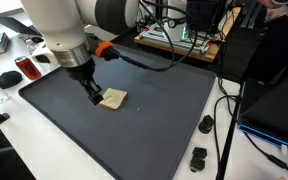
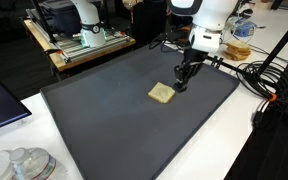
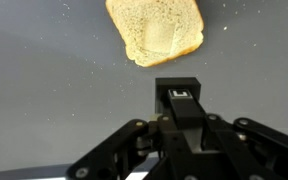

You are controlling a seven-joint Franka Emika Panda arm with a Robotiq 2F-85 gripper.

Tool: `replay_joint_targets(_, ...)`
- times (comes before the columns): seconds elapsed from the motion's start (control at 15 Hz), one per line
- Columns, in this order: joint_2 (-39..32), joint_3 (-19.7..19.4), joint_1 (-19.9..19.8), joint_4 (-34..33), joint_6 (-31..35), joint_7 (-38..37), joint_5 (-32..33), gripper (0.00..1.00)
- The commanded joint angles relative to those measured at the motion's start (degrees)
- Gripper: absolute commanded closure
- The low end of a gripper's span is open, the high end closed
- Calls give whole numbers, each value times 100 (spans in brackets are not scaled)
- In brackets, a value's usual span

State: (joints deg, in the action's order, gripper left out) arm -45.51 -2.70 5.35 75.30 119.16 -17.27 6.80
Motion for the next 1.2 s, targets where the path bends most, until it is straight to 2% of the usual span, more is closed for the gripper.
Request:
replay_joint_targets(0.0, -323, 165, -373, -675, -612, 566, -491, 95)
replay_joint_targets(0.33, -542, 359, -917, -1014, -1010, 1196, -1165, 95)
replay_joint_targets(0.53, -623, 457, -1225, -1049, -997, 1455, -1569, 95)
replay_joint_targets(1.13, -611, 801, -2210, -585, -673, 2408, -2900, 95)
